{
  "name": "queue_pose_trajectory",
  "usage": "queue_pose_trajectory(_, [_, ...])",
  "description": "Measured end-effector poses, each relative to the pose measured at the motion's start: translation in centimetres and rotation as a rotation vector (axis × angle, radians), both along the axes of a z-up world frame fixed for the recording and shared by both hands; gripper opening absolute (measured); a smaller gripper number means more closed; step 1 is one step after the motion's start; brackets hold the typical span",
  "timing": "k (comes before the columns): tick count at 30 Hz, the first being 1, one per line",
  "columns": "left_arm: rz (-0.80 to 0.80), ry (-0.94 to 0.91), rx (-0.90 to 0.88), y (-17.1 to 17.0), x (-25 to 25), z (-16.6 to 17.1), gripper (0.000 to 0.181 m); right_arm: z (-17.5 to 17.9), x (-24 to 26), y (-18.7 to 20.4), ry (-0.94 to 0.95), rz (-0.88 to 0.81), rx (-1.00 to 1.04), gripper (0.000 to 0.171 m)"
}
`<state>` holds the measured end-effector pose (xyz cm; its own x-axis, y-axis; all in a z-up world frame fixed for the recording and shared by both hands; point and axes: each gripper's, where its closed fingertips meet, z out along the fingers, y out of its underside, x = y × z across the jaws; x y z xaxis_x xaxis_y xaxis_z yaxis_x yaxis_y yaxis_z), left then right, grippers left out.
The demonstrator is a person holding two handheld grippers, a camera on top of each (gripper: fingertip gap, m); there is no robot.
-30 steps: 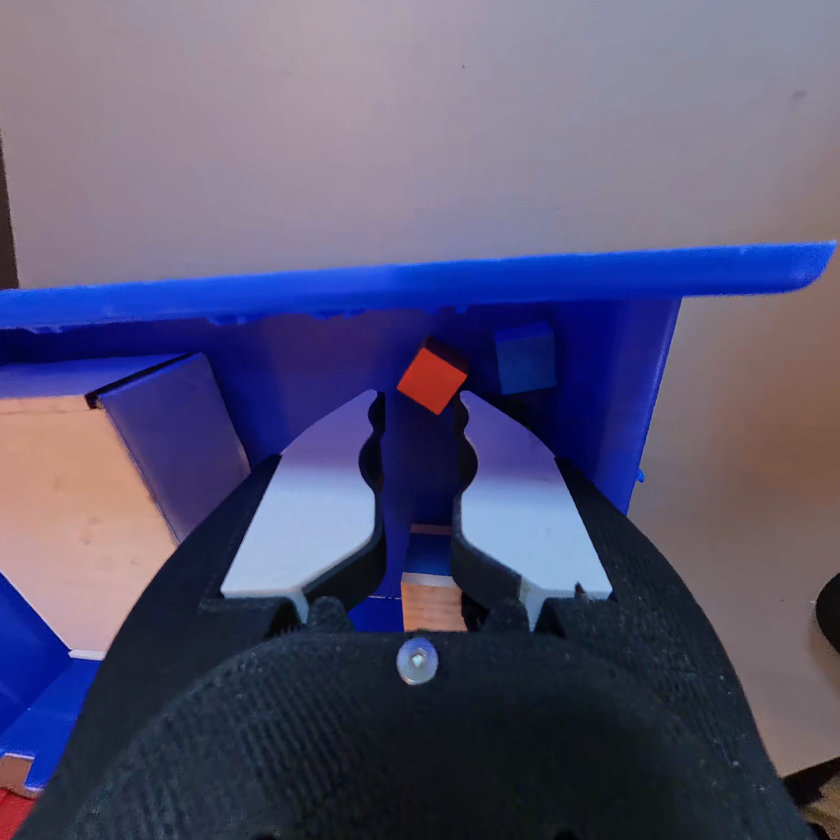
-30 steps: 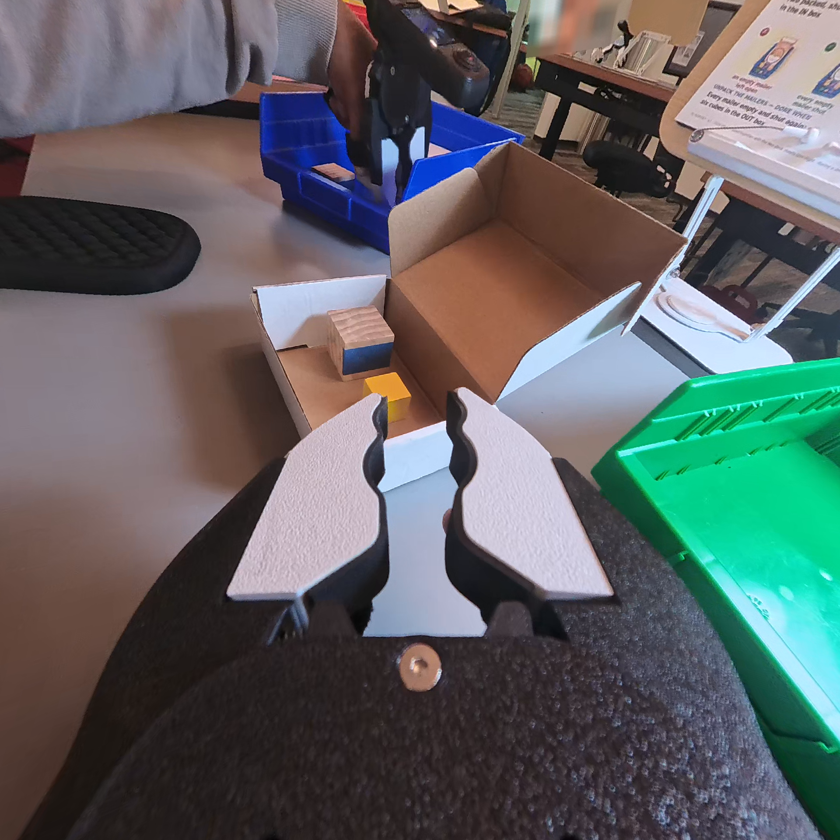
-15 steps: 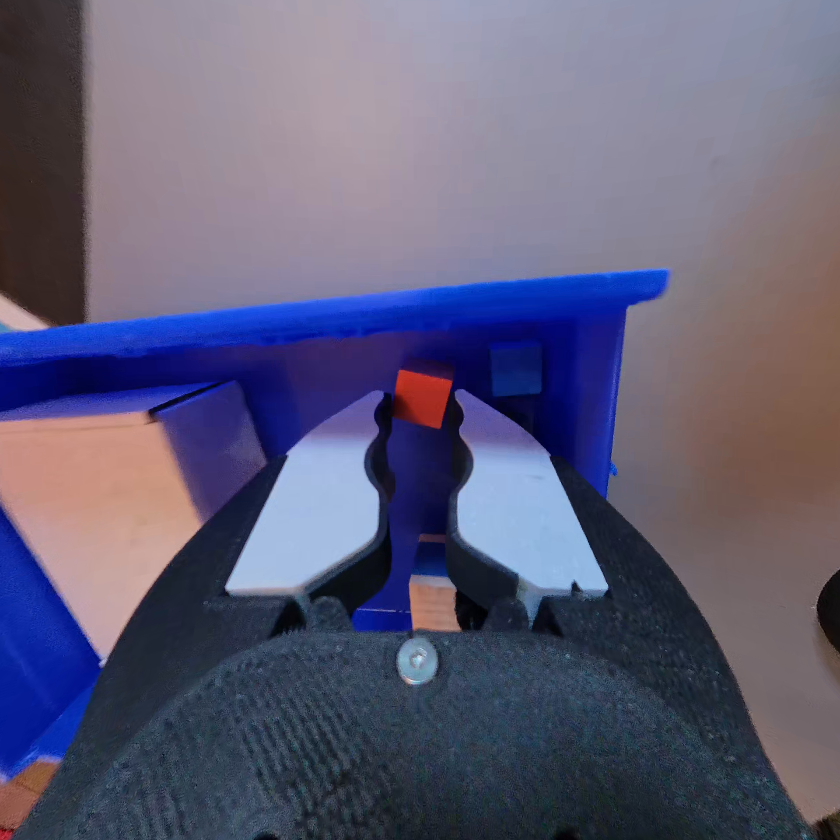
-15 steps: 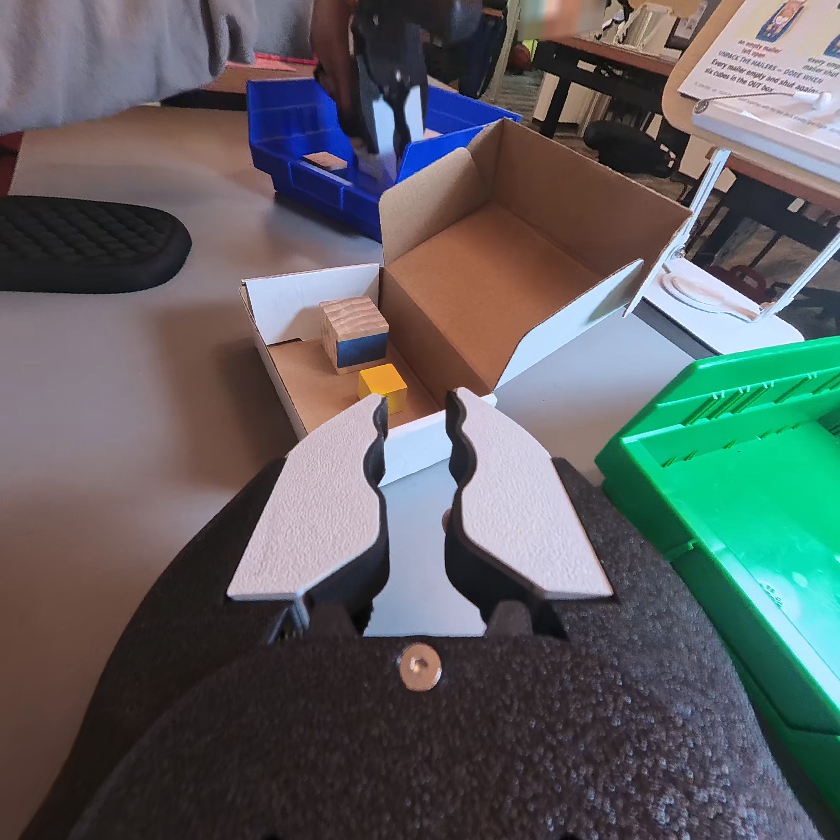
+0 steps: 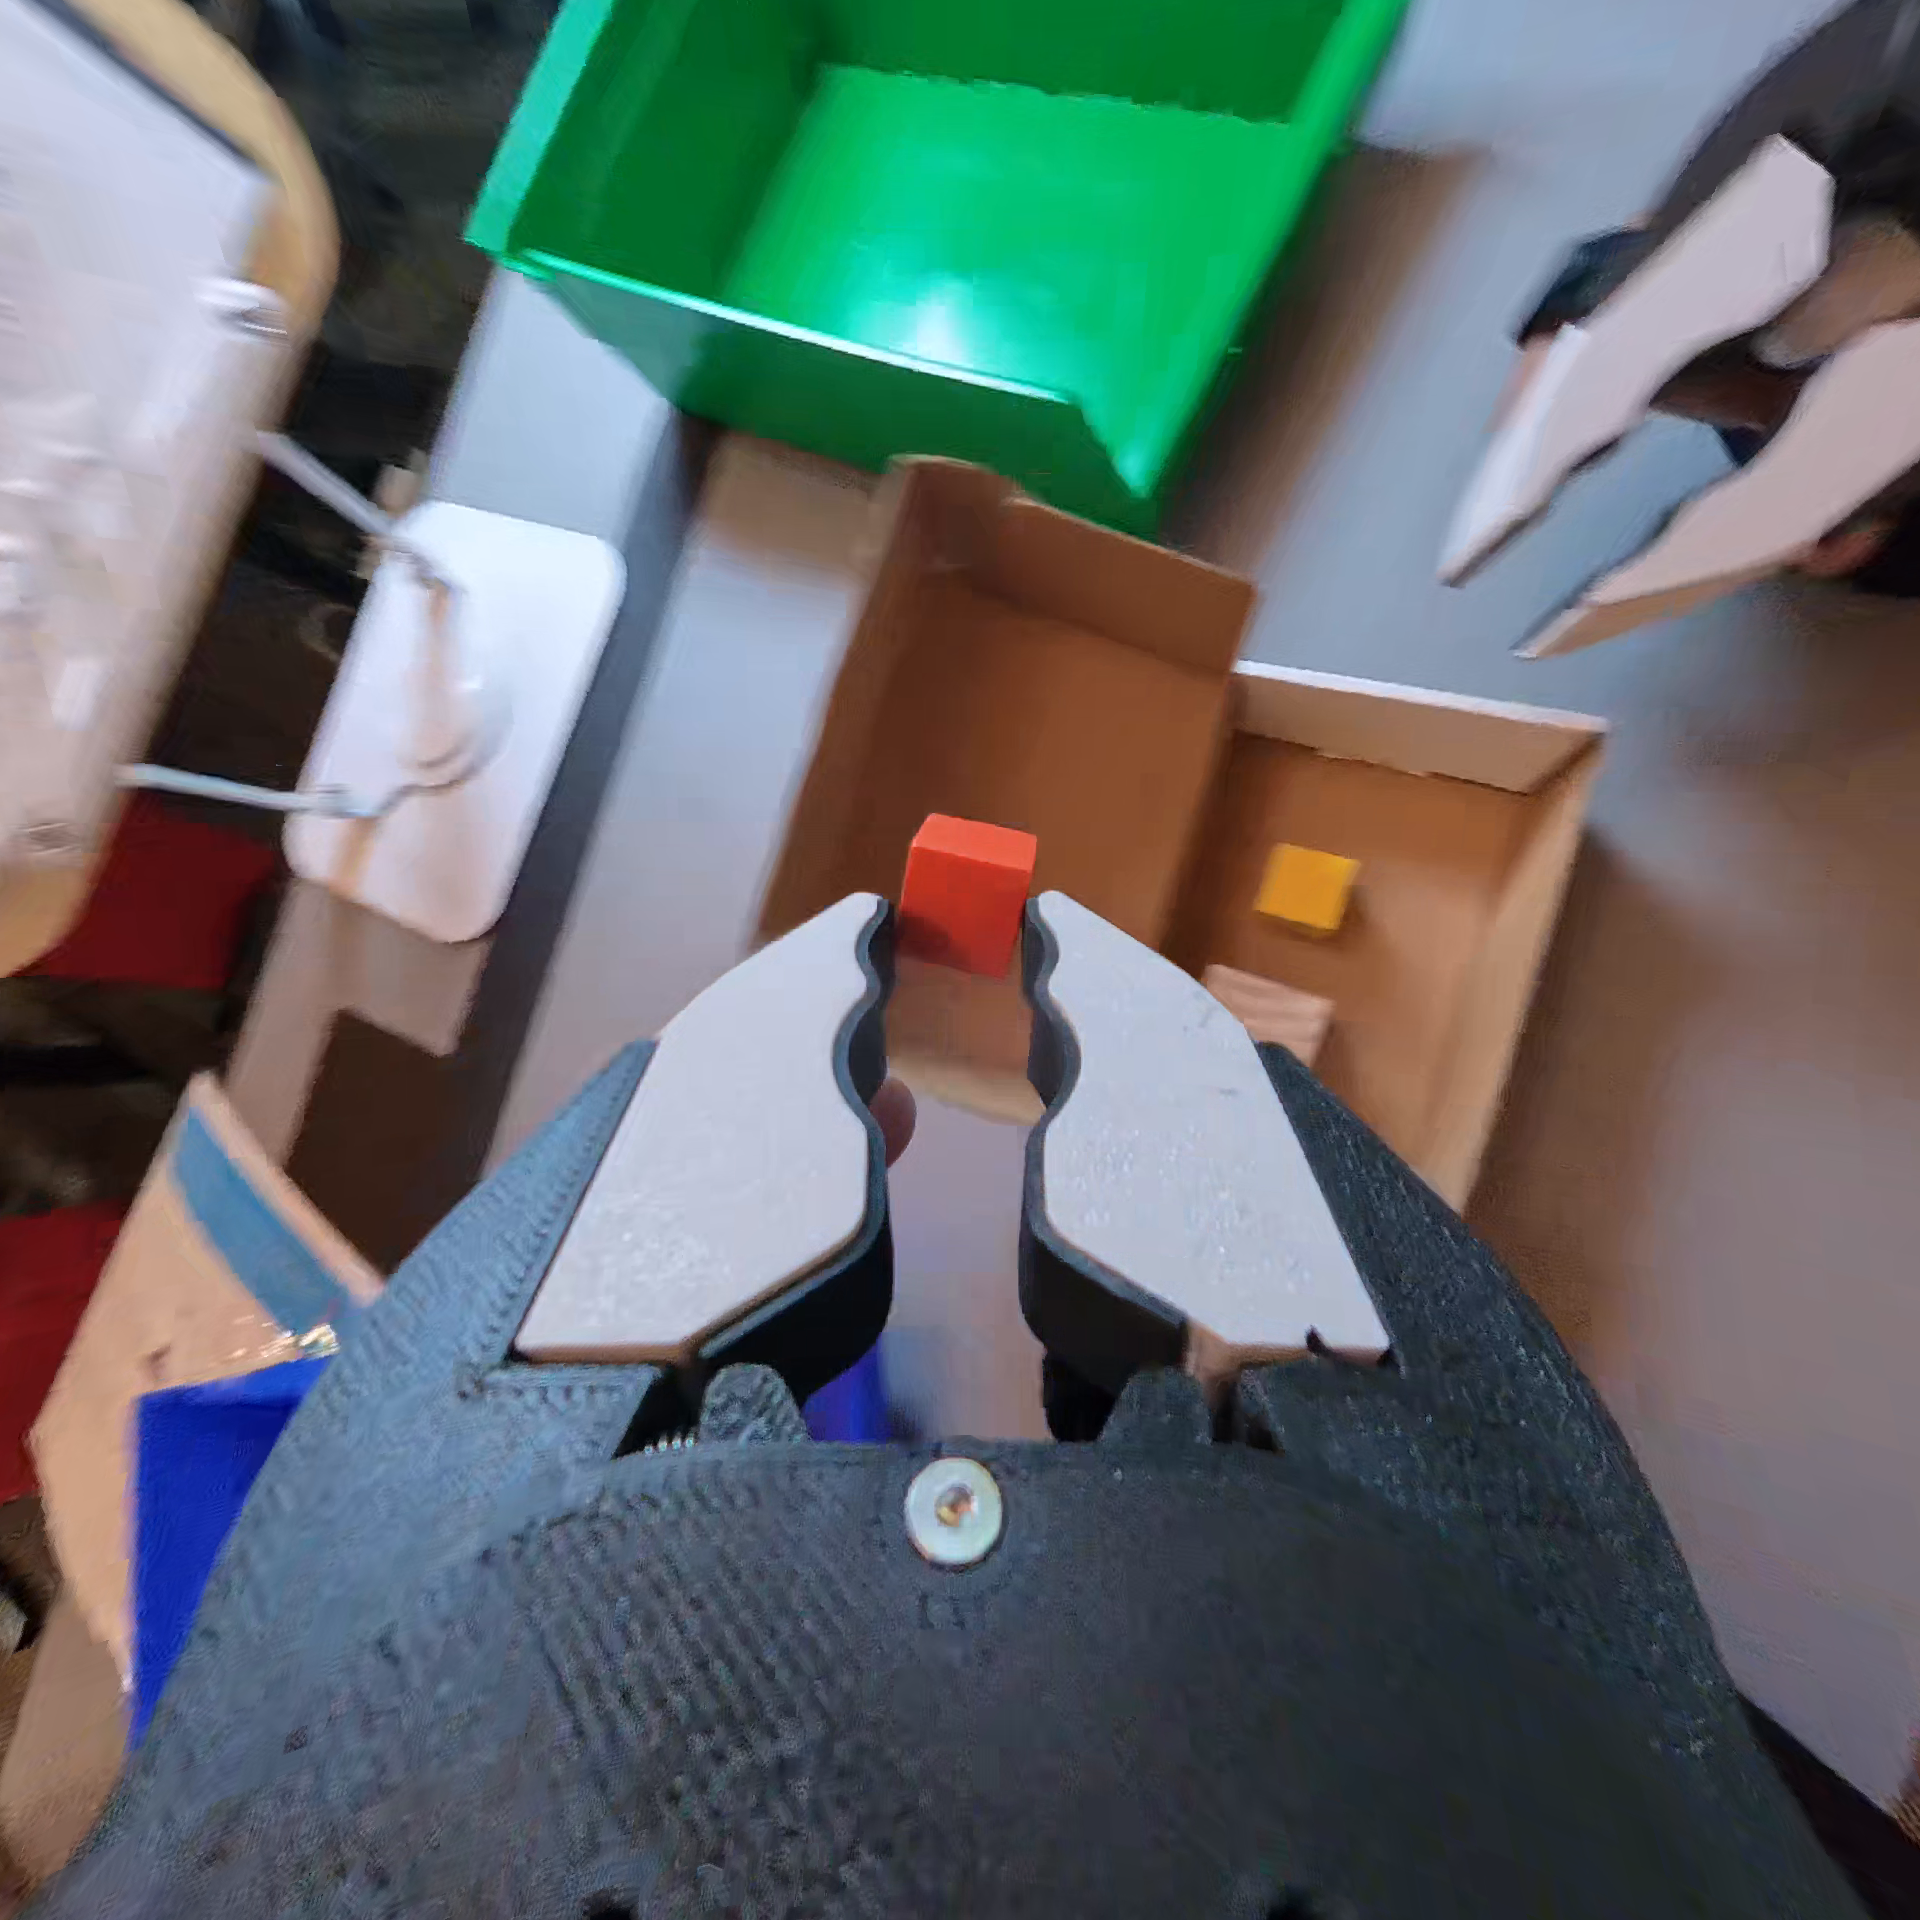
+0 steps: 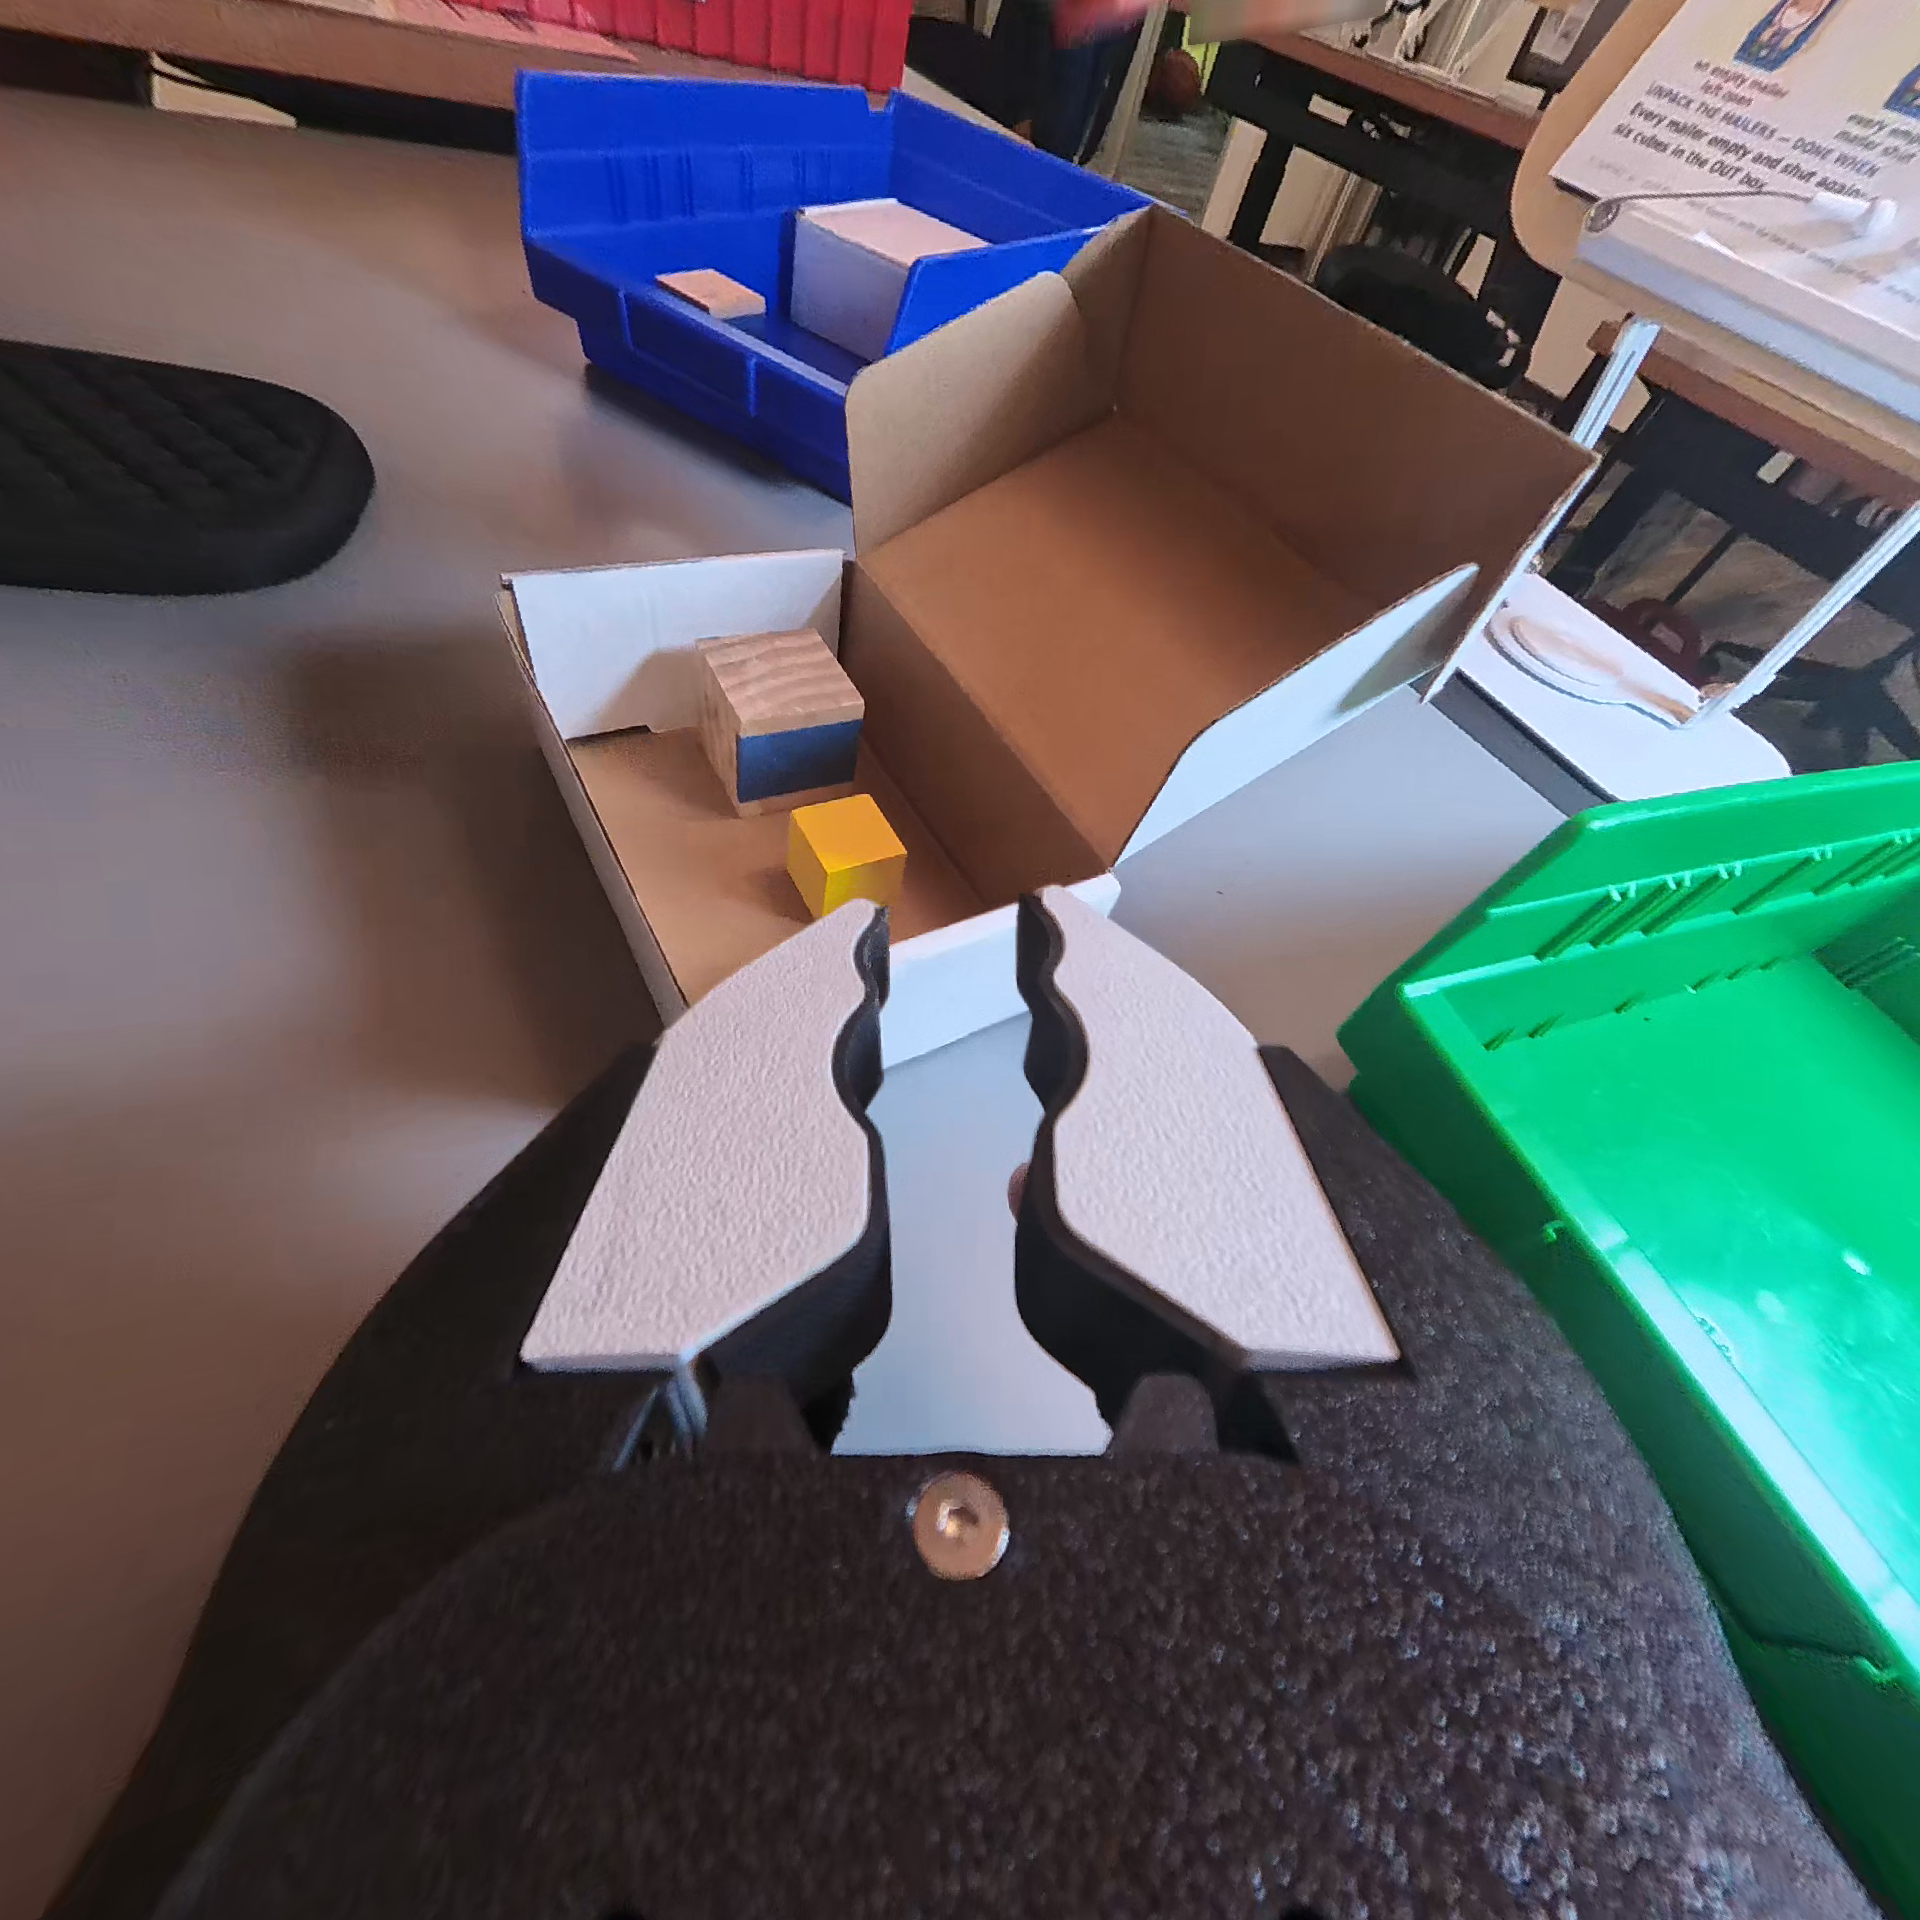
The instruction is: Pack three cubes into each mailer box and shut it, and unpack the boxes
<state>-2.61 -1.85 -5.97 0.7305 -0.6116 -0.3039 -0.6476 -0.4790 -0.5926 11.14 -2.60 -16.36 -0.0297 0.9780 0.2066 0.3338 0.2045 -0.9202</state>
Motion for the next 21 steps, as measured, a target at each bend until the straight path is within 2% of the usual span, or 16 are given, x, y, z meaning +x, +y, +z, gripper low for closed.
queue_pose_trajectory(1, [-0.016,0.021,-0.056,-0.3,1.7,-1.9,0.023,0.1,0.1,0.0,0.004,0.001,-0.004,0.023])
queue_pose_trajectory(4, [-0.068,0.069,-0.185,-1.2,5.4,-7.0,0.023,0.7,0.1,-0.3,0.027,0.018,-0.017,0.023])
queue_pose_trajectory(8, [-0.059,0.055,-0.295,-1.8,7.5,-11.0,0.023,1.2,0.1,-1.1,0.038,0.049,-0.036,0.025])
queue_pose_trajectory(13, [-0.029,0.063,-0.354,-1.8,7.6,-13.1,0.023,1.1,0.3,-1.7,0.019,0.069,-0.034,0.032])
queue_pose_trajectory(17, [-0.003,0.080,-0.387,-1.7,7.2,-13.5,0.023,1.4,0.5,-1.7,0.011,0.073,-0.069,0.040])
queue_pose_trajectory(21, [-0.004,0.096,-0.407,-1.6,7.1,-14.1,0.023,1.8,0.7,-1.8,0.022,0.077,-0.070,0.040])
